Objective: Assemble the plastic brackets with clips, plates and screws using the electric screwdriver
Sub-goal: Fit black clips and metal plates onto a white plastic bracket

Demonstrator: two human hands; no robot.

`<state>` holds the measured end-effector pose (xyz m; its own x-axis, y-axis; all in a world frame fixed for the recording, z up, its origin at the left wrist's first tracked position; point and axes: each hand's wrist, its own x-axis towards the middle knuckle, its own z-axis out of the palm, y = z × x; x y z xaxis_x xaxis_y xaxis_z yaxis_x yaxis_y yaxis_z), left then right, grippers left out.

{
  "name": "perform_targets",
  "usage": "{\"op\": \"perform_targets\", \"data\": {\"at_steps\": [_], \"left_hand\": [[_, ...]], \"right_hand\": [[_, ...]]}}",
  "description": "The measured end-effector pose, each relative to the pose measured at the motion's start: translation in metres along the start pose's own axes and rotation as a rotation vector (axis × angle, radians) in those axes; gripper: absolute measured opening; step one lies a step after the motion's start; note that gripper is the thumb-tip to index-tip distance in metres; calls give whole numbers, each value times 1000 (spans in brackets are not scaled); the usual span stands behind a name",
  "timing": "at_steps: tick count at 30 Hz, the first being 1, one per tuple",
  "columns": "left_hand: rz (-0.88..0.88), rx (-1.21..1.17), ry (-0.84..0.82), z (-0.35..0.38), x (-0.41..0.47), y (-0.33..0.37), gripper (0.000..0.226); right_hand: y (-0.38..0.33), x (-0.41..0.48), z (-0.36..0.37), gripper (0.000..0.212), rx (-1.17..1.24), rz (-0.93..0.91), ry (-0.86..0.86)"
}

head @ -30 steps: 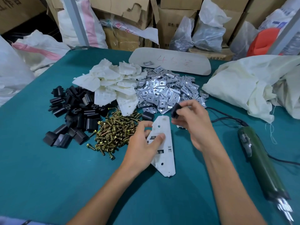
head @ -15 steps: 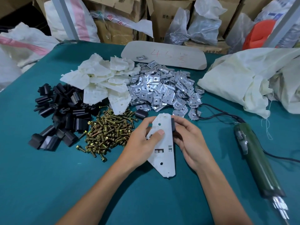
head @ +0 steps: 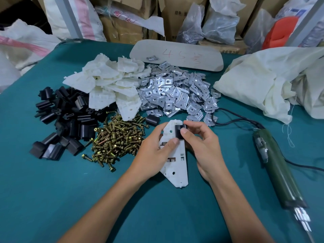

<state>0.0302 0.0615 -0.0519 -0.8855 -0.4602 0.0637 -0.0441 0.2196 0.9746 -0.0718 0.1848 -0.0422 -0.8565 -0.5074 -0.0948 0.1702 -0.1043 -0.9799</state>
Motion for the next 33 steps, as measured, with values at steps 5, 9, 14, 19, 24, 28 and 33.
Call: {"op": "perform_targets", "data": {"at_steps": [5, 9, 14, 19, 24, 28, 33], "left_hand": [[-3, 3, -8, -1, 1, 1, 40], [-23, 31, -28, 0, 2, 2, 39], [-30, 57, -37, 1, 3, 3, 45], [-38, 53, -9, 2, 4, 1, 52], [-14, 65, -19, 0, 4, 1, 57], [-16, 81, -34, 0, 5, -3, 60], [-70, -32, -15, 0, 4, -2, 48]], "right_hand": [[-3, -1, 0, 18, 9, -1, -27], [-15, 5, 1, 12, -292, -171, 50], [-57, 36, 41, 2, -896, -398, -233], [-63, 79, 92, 21, -1448, -189, -612], [-54, 94, 103, 31, -1528, -131, -654], [-64, 84, 81, 37, -1285, -169, -547], [-79, 40, 31, 40, -502, -205, -369]]}}
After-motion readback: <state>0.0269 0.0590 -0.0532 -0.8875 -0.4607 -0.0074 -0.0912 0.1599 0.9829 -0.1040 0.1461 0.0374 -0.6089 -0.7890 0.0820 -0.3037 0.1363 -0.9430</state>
